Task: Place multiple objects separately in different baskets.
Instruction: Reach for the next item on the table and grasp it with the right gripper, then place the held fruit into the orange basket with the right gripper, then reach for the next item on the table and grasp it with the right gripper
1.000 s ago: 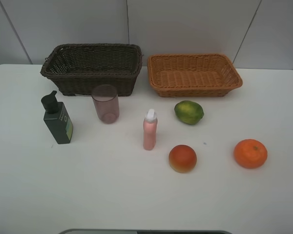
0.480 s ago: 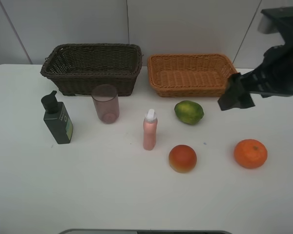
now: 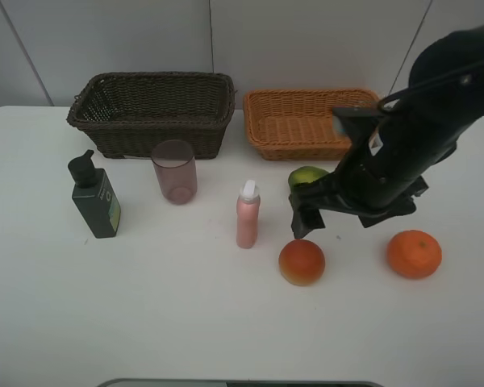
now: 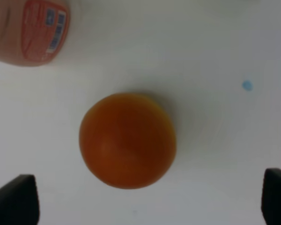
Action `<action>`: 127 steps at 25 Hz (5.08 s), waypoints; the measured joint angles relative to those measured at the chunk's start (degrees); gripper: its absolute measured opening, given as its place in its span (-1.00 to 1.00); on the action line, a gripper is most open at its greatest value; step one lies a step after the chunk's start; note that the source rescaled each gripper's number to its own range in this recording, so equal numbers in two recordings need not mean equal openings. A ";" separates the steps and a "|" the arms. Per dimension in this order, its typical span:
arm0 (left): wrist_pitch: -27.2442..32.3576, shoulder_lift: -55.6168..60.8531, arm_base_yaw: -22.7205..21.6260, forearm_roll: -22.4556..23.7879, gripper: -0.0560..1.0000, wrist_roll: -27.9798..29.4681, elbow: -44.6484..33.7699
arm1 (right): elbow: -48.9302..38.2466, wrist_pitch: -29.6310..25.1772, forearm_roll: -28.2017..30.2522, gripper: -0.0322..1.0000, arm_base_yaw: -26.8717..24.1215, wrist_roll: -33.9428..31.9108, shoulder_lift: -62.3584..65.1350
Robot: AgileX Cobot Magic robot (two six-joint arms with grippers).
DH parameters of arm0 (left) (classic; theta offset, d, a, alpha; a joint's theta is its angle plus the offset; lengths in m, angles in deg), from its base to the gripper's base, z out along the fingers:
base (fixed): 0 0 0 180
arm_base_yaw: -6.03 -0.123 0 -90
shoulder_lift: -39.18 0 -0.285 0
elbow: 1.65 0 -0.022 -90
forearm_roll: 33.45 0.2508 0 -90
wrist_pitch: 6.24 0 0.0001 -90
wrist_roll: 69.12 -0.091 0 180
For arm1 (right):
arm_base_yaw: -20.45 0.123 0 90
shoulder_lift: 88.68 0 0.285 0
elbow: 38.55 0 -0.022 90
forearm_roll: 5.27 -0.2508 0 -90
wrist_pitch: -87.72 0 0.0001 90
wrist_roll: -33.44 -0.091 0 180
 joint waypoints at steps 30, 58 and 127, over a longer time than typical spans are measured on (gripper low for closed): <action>0.00 0.00 0.00 0.00 1.00 0.00 0.00 | 1.39 8.62 7.64 1.00 6.11 -27.99 -17.54; 0.00 0.00 0.00 0.00 1.00 0.00 0.00 | 1.39 8.92 7.91 -0.94 6.11 -28.04 -17.58; 0.00 0.00 0.00 0.00 1.00 0.00 -0.11 | 60.15 -9.68 9.72 1.00 -17.92 12.90 -40.38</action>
